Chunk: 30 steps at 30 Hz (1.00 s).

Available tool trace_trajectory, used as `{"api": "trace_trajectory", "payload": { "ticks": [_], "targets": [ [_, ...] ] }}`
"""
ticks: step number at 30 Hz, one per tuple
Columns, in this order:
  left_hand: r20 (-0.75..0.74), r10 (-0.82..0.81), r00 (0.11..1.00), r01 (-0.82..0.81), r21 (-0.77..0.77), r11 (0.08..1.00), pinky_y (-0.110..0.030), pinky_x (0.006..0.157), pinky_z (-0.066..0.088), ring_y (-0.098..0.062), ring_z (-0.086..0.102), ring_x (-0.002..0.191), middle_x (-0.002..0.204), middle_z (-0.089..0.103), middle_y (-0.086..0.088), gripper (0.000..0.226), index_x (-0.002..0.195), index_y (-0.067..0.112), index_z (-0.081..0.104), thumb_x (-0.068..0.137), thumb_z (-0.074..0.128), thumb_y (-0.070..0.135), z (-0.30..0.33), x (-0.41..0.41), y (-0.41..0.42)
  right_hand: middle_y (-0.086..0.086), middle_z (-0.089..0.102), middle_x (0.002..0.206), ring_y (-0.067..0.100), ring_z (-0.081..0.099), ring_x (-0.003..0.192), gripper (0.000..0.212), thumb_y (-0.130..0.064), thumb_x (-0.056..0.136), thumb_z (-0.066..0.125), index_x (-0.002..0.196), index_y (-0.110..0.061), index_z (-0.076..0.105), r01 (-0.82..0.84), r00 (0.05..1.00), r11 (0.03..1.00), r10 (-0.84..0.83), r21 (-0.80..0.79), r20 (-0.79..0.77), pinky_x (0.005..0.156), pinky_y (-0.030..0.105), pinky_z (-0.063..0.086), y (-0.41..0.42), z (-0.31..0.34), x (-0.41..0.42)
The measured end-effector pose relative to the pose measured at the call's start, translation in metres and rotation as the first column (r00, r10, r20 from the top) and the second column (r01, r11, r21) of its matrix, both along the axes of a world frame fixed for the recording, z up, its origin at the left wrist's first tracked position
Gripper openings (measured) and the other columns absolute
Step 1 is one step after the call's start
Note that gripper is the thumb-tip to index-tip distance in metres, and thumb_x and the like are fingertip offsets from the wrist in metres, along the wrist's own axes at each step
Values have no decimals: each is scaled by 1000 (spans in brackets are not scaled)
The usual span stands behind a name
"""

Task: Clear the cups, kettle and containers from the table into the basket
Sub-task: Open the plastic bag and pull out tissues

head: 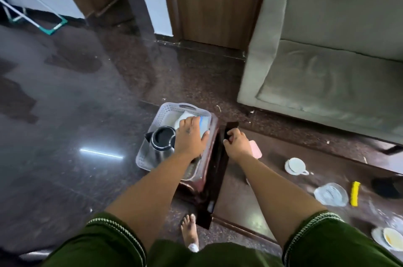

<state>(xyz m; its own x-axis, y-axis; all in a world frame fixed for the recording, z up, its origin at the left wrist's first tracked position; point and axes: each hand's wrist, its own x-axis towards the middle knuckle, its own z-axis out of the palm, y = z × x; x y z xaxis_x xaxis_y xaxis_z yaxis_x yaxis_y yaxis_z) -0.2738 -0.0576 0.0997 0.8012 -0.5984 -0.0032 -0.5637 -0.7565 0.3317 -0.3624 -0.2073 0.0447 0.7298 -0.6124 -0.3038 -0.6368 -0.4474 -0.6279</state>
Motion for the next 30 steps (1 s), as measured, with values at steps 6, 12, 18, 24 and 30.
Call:
{"api": "trace_trajectory", "payload": {
  "ticks": [6, 12, 18, 24, 30],
  "targets": [
    [-167, -80, 983, 101, 125, 987, -43, 108, 33, -32, 33, 133, 144, 41, -15, 59, 145, 8, 31, 96, 48, 36, -23, 97, 19, 15, 46, 140, 32, 47, 127, 49, -13, 91, 51, 139, -14, 44, -210, 955, 978, 206, 5, -214, 105, 35, 41, 21, -49, 98],
    [-294, -54, 954, 85, 91, 992, -44, 103, 37, -30, 31, 133, 143, 39, -12, 51, 144, 14, 31, 97, 47, 27, -51, 154, 18, 7, 18, 158, 30, 27, 142, 64, 2, 89, 45, 149, -13, 29, -633, 672, 772, 515, -51, -533, 111, 46, 36, 31, -96, 152],
    [-316, -129, 940, 190, 170, 967, -44, 106, 38, -30, 29, 136, 144, 40, -10, 51, 146, 18, 29, 97, 43, 21, -79, 172, 16, 13, 23, 152, 36, 42, 128, 54, 7, 92, 36, 143, -8, 31, -723, 611, 678, 543, -128, -576, 98, 49, 46, 25, -129, 179],
    [-394, -70, 917, 129, 125, 984, -40, 104, 36, -25, 24, 136, 144, 38, -6, 48, 144, 16, 30, 99, 41, 25, -93, 175, 23, 9, 44, 127, 33, 52, 111, 40, 3, 93, 43, 130, -11, 40, -794, 528, 591, 551, -145, -647, 84, 45, 53, 33, -143, 189],
    [-373, -75, 925, 113, 80, 990, -38, 104, 37, -25, 29, 131, 139, 43, -7, 44, 140, 14, 36, 99, 41, 26, -91, 171, 26, 13, 45, 122, 33, 49, 114, 30, 8, 90, 43, 114, -2, 57, -743, 611, 639, 524, -200, -594, 88, 44, 51, 33, -122, 188]
  ]
}}
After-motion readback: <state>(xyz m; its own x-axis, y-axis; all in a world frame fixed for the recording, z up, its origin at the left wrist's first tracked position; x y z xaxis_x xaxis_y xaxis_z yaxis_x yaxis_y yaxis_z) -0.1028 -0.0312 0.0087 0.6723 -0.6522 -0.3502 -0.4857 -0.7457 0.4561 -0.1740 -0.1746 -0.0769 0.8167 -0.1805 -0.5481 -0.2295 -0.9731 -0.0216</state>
